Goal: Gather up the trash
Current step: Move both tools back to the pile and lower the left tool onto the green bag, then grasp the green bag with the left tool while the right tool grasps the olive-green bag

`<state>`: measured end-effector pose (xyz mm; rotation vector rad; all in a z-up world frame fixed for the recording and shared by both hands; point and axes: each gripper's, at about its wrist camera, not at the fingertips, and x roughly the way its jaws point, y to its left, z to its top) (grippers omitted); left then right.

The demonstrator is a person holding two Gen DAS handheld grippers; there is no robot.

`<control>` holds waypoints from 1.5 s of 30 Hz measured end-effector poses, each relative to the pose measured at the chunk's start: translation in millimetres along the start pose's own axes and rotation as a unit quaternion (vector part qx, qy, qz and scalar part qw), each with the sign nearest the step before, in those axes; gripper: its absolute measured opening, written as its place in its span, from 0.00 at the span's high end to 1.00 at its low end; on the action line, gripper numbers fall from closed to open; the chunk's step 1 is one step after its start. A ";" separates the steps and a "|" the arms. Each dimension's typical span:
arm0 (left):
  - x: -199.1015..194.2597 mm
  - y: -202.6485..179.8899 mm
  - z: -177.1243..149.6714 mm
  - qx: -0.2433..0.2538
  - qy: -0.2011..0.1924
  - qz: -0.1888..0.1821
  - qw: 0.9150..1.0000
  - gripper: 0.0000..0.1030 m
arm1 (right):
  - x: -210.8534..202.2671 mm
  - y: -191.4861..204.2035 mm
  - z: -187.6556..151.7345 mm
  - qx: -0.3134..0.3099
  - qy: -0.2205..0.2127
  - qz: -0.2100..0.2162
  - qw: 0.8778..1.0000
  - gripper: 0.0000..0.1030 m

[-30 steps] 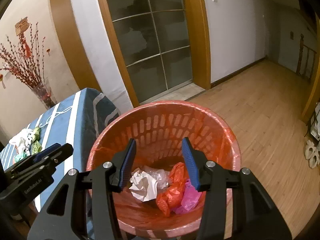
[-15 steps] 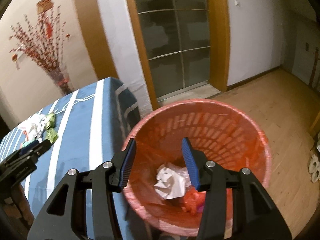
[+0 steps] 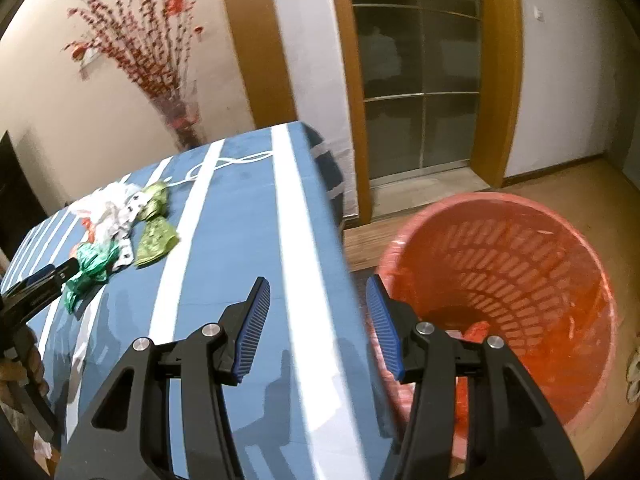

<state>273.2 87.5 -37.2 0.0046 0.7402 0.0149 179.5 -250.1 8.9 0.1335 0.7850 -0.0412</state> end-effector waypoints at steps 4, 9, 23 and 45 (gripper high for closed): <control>8.5 5.8 -1.1 -0.003 0.020 -0.016 1.000 0.41 | 4.4 13.2 0.9 -0.008 0.003 0.007 1.000 0.51; 13.9 6.7 -4.0 -0.005 0.038 -0.036 0.999 0.48 | 8.7 23.2 2.8 -0.012 0.007 0.013 1.000 0.51; 23.0 -1.3 -4.4 0.020 0.061 -0.056 0.996 0.49 | 26.3 60.0 5.8 -0.033 0.020 0.037 0.999 0.51; -13.4 27.5 2.2 -0.006 0.003 -0.072 0.997 0.64 | 59.8 118.8 25.6 -0.068 0.028 0.076 0.994 0.51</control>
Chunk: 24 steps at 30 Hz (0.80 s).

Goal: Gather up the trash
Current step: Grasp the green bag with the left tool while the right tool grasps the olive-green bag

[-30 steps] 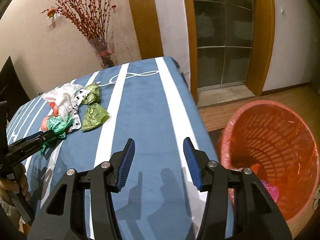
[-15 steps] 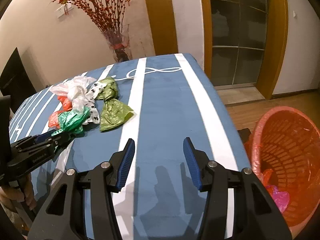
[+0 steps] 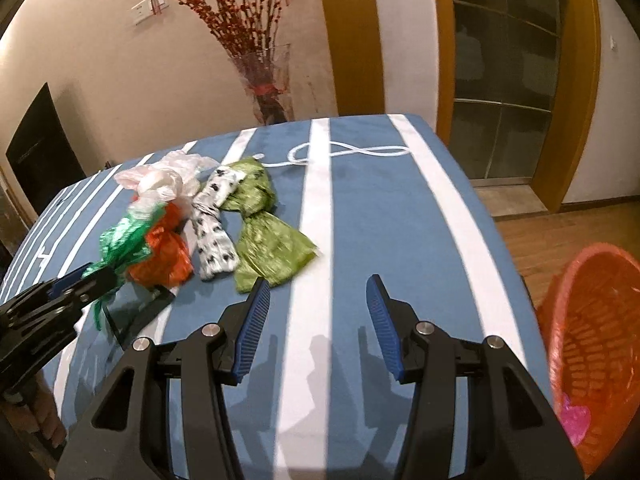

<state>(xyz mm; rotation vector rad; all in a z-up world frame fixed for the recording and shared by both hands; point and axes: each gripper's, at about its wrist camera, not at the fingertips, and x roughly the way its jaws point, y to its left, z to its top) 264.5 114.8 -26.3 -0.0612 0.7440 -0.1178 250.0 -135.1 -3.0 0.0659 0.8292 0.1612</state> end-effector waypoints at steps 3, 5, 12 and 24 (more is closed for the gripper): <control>-8.9 11.3 3.9 -0.011 -0.010 0.004 1.000 0.64 | 14.1 11.5 8.8 -0.004 0.004 0.012 1.000 0.51; -15.3 18.4 5.7 -0.016 -0.018 0.009 1.000 0.64 | 22.7 19.4 14.4 -0.009 0.005 0.018 1.000 0.51; -27.9 34.5 4.8 -0.022 -0.027 0.022 0.999 0.64 | 56.7 40.0 40.2 -0.009 0.014 0.035 0.999 0.52; -32.8 39.9 2.3 -0.029 -0.027 0.022 0.999 0.64 | 84.3 40.0 40.9 -0.013 0.054 0.015 0.998 0.85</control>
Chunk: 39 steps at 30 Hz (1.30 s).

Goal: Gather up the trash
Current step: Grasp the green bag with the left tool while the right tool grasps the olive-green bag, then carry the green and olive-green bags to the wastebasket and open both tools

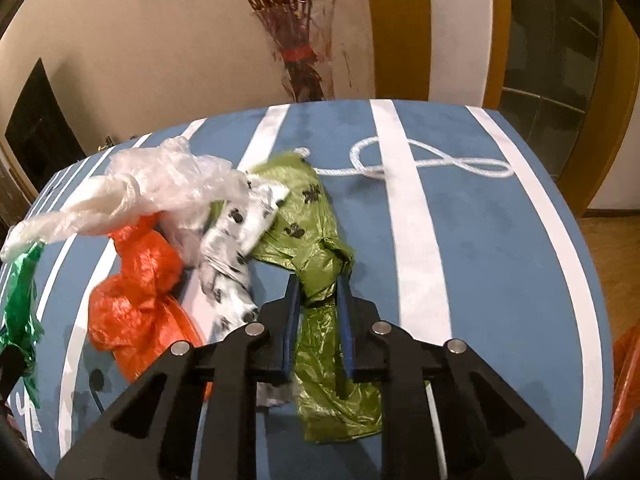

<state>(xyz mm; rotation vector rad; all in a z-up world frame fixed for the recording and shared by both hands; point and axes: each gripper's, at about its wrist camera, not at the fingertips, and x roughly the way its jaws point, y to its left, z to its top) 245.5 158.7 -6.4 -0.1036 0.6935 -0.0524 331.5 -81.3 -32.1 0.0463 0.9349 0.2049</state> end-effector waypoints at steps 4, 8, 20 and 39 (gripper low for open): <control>0.4 -5.5 -0.8 0.000 0.002 -0.010 1.000 0.64 | -16.5 -17.1 -5.4 0.012 -0.012 -0.009 1.000 0.86; -1.8 -20.0 -4.3 0.009 0.004 -0.024 1.000 0.64 | -39.5 -37.6 -18.2 0.027 -0.025 -0.018 0.999 0.86; -12.6 -82.1 -7.7 0.036 0.001 -0.070 0.997 0.64 | -114.6 -84.7 -46.0 0.063 -0.070 -0.031 0.995 0.86; -9.2 -199.7 -8.6 0.066 0.006 -0.164 0.984 0.64 | -194.5 -163.3 -90.7 0.136 -0.133 -0.110 0.976 0.86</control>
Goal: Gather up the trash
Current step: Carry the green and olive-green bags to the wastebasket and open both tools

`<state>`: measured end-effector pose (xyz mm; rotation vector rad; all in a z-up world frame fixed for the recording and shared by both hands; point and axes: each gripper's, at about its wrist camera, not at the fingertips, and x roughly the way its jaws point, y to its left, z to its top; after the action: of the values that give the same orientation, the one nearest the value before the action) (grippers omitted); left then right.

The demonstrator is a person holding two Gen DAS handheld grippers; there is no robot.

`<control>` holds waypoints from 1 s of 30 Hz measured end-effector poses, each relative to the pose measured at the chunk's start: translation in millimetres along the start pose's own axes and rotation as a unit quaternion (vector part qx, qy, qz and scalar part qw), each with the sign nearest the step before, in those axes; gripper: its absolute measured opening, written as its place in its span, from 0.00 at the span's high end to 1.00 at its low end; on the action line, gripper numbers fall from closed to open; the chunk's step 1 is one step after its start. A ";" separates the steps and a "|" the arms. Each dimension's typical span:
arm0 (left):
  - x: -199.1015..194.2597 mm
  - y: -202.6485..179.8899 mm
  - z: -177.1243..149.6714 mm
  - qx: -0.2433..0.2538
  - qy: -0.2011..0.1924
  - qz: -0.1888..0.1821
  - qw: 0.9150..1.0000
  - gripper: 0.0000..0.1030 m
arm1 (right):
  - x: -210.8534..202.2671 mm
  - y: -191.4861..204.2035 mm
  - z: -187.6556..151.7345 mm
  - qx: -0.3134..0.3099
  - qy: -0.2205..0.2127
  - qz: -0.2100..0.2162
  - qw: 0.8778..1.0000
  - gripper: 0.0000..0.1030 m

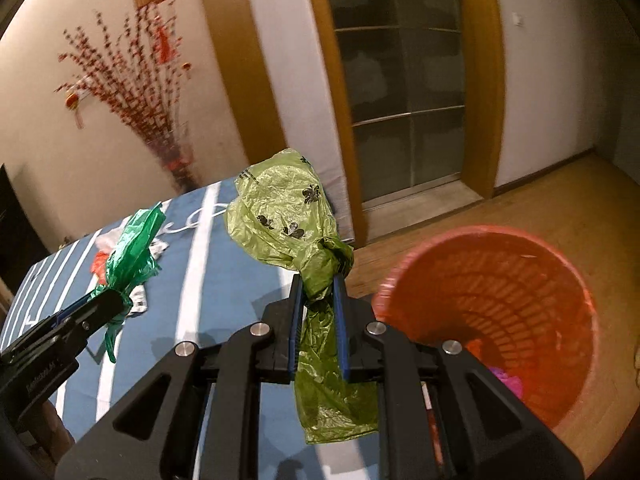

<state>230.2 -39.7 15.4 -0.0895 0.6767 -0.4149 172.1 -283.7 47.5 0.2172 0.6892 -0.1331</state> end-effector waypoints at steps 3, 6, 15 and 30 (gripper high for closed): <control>7.4 -16.2 0.0 0.006 0.005 -0.014 1.000 0.64 | -8.6 -18.8 -2.9 0.016 -0.005 -0.012 1.000 0.86; 14.7 -33.6 -0.1 0.011 0.009 -0.027 1.000 0.64 | -14.2 -36.1 -4.1 0.029 -0.013 -0.030 0.999 0.86; 37.3 -80.0 0.7 0.031 0.021 -0.067 0.997 0.64 | -27.3 -77.3 -9.0 0.057 -0.028 -0.063 0.996 0.86; 76.7 -144.6 -2.8 0.058 0.046 -0.127 0.989 0.63 | -27.9 -130.2 -14.9 0.105 -0.033 -0.090 0.990 0.86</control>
<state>232.6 -202.6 -1.1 -0.0460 0.7325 -0.7056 116.5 -404.8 34.1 0.3505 0.6290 -0.3857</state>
